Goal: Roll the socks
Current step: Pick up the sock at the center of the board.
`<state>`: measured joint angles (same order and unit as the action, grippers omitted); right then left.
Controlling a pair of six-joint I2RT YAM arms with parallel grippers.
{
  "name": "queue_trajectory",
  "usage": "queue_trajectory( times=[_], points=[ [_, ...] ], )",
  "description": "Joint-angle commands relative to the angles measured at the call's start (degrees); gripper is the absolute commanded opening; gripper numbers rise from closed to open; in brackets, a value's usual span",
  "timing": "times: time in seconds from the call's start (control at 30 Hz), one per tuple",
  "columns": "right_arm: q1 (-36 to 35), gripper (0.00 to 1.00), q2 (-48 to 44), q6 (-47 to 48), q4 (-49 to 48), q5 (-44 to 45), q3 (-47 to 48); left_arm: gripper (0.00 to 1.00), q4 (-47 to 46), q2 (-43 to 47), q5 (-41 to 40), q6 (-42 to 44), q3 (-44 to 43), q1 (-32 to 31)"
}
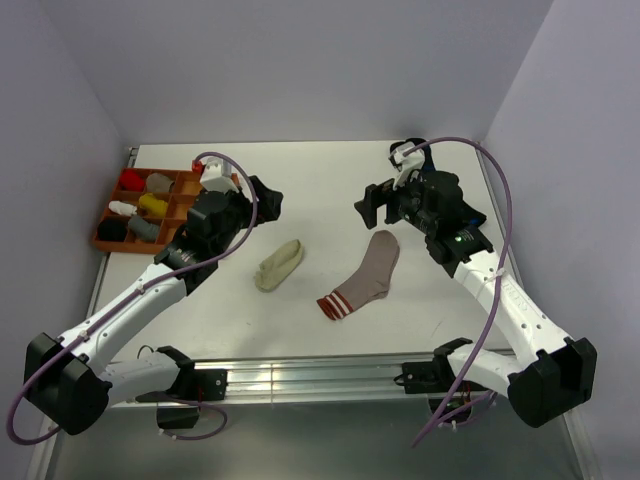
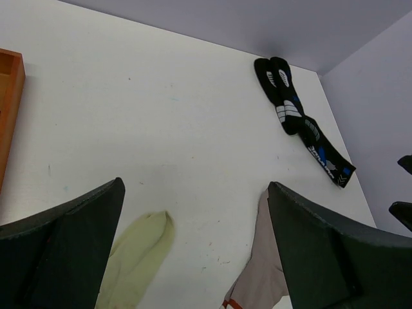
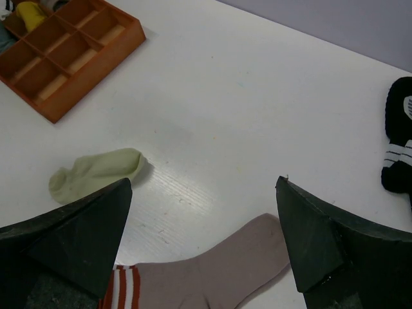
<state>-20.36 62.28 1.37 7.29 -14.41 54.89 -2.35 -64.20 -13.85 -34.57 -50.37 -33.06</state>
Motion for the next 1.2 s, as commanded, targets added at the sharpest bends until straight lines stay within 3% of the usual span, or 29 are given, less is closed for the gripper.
queue_trajectory(
  times=[0.0,0.33,0.63,0.83,1.17],
  points=[
    [0.0,1.0,-1.3,0.7,-1.0,0.9,2.1,1.0,-0.7,1.3,0.1,0.0,0.0,0.3],
    [-1.4,0.97,1.4,5.8,3.8,5.1,3.1,0.99,-0.8,-0.8,1.6,0.5,-1.1,0.2],
    [-17.1,0.71,17.9,9.1,10.8,12.9,7.0,0.99,0.0,-1.9,0.7,-2.5,0.3,1.9],
    [-22.7,0.61,24.2,5.8,16.1,16.8,8.1,0.99,0.8,-0.4,1.8,-3.2,2.0,4.1],
    [-27.9,0.61,22.3,1.4,22.5,16.3,5.9,0.99,0.7,-1.0,3.4,-3.4,2.6,5.6]
  ],
)
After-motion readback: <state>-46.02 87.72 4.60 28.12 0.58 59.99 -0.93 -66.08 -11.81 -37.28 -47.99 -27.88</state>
